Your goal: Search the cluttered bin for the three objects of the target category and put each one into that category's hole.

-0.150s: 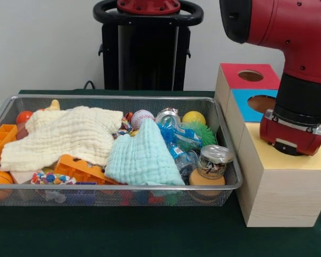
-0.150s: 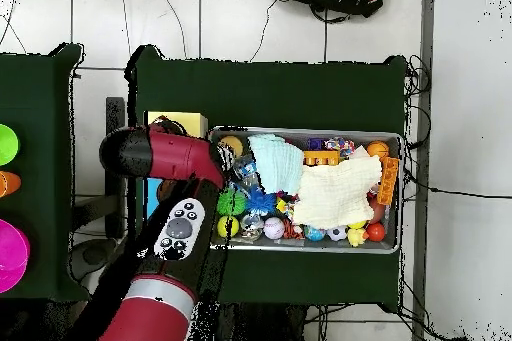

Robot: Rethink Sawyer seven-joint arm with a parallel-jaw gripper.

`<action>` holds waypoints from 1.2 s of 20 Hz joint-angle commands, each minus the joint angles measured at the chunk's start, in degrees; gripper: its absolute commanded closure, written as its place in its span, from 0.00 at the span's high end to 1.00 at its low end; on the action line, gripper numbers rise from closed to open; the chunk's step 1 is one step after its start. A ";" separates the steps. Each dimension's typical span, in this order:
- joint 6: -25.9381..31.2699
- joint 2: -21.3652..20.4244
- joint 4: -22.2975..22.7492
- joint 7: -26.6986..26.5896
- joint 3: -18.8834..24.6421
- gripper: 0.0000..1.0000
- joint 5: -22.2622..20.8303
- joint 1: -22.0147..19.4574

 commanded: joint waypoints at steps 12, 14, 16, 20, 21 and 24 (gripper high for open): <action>47.26 -13.28 -8.53 4.14 2.57 0.00 -3.68 -7.83; 47.87 -13.89 -8.27 3.74 2.64 0.00 -3.69 -8.12; 48.46 -14.49 -8.17 3.71 2.56 0.00 -3.85 -8.16; 45.99 -17.58 -3.52 3.63 2.48 0.00 -3.33 -7.30; 44.71 -18.25 -2.04 3.51 2.52 0.00 -3.23 -7.14; 40.45 -20.17 2.63 2.33 2.88 0.00 -2.98 -7.07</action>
